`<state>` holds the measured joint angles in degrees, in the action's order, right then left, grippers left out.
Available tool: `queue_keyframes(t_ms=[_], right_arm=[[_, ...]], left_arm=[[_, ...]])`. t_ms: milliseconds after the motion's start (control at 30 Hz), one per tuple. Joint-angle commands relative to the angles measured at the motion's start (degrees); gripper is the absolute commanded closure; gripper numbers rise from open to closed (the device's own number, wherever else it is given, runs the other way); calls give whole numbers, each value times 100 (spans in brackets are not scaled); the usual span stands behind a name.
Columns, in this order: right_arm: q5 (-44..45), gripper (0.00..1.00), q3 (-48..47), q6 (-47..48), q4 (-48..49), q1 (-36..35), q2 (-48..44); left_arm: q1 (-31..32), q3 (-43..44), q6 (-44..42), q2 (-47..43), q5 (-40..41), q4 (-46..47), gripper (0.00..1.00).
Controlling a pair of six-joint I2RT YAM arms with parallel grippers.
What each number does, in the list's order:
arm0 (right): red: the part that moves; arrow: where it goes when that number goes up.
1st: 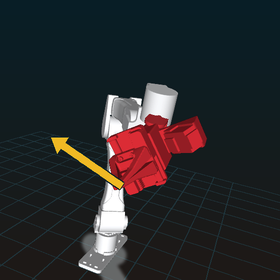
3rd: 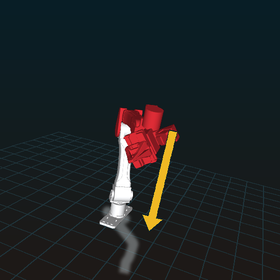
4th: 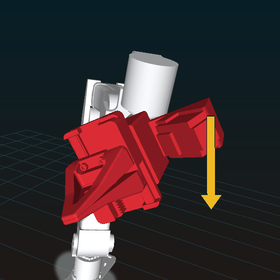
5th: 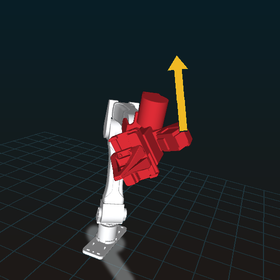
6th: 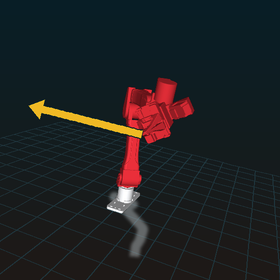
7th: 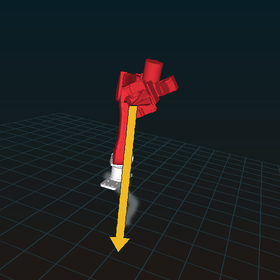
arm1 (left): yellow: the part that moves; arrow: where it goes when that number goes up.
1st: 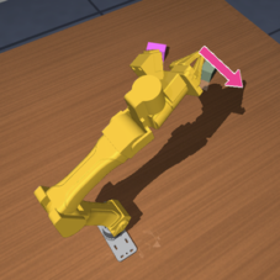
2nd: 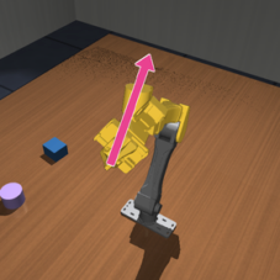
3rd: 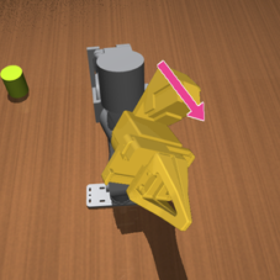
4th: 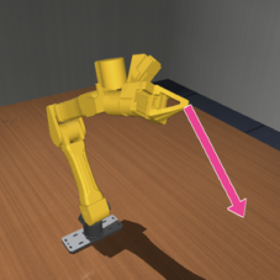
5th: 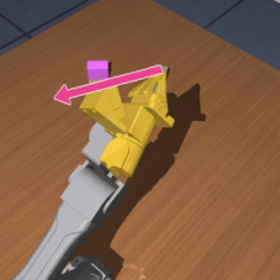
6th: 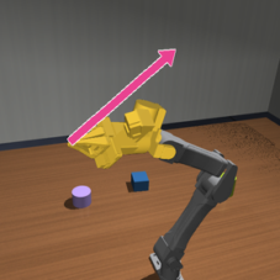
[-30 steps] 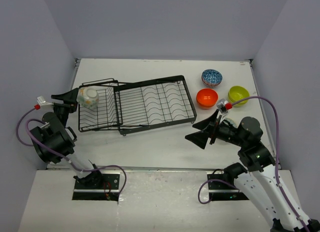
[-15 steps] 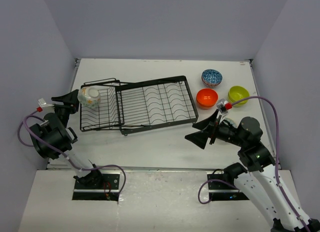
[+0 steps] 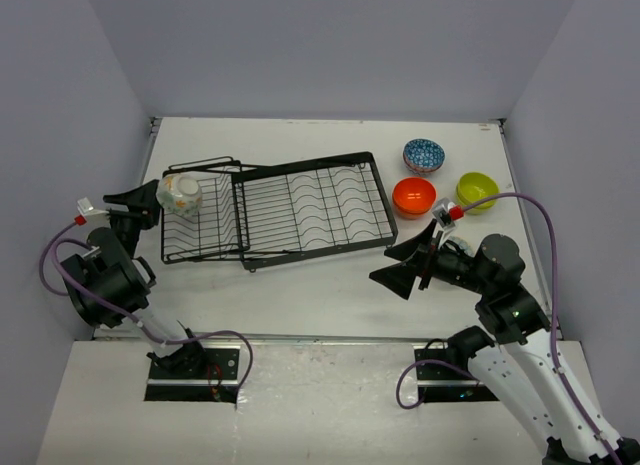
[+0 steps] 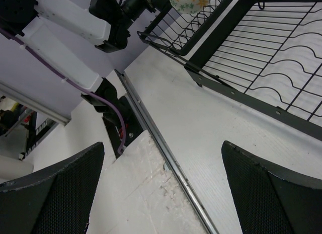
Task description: Unload the bowls from the dish rack
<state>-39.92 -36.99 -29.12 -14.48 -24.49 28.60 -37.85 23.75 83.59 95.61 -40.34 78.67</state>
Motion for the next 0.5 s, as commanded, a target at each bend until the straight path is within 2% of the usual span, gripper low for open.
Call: queue_keyframes(t_ms=[0, 367, 467], right_arm=[[46, 1, -10, -6, 253, -38, 32], [37, 1, -10, -32, 279, -65, 23], [28, 1, -18, -32, 279, -56, 40]], left_arm=[[5, -90, -132, -288, -132, 1115, 27], [14, -54, -19, -17, -299, 1176, 27], [23, -81, 113, 150, -334, 1430, 32]])
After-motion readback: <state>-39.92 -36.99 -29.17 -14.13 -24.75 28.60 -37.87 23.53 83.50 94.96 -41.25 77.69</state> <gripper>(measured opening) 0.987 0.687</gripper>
